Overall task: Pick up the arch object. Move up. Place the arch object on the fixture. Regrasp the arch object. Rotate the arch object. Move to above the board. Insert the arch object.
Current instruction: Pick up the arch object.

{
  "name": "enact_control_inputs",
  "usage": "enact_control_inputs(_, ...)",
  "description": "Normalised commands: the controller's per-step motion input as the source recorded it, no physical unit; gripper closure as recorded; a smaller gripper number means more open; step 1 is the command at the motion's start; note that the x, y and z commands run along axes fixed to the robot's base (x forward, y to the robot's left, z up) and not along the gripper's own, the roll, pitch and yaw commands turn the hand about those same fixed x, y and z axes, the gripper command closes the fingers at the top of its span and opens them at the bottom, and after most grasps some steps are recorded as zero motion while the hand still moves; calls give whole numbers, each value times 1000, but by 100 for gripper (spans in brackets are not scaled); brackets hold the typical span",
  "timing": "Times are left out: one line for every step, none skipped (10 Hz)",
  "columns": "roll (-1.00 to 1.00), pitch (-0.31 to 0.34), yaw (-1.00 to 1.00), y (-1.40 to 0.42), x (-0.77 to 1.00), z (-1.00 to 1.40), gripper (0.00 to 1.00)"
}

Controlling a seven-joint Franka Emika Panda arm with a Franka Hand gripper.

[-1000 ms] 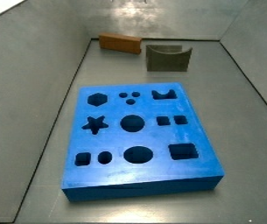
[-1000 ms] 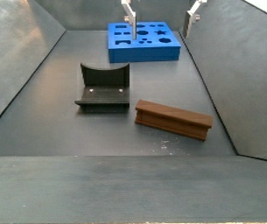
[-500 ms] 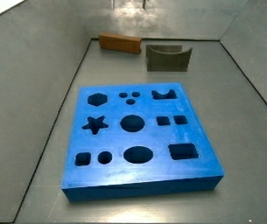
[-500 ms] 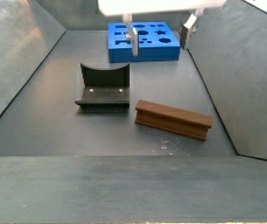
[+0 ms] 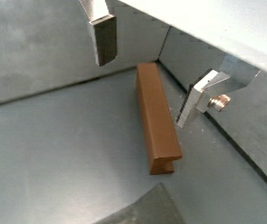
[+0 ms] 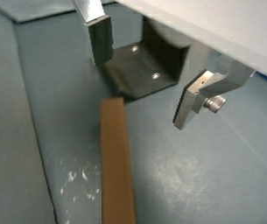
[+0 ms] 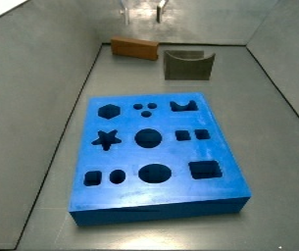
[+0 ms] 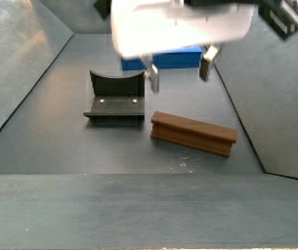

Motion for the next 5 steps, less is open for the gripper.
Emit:
enact_control_inputs(-213,-76,566,274,0,-543,0)
enact_control_inputs(-230,-73,683,131,0,-566,0)
enact_control_inputs(-226,-84,734,74,63,-549,0)
enact_control_inputs(-204,-80,751,43,80,-551,0)
enact_control_inputs(-203,-83,671,69,51,-520,0)
